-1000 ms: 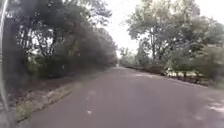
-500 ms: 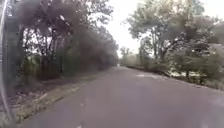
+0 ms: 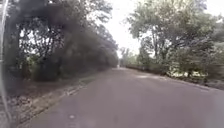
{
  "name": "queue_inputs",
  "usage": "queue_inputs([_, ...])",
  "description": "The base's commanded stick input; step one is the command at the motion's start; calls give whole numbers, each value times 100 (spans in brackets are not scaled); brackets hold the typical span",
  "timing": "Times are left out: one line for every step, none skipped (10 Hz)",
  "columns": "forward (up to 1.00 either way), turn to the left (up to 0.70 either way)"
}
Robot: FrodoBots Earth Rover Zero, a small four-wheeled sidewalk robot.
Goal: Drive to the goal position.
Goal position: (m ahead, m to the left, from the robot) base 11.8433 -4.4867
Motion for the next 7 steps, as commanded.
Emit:
queue_inputs([70, 0])
queue_inputs([70, 0])
queue_inputs([70, 0])
queue_inputs([70, 0])
queue_inputs([70, 0])
queue_inputs([70, 0])
queue_inputs([70, 0])
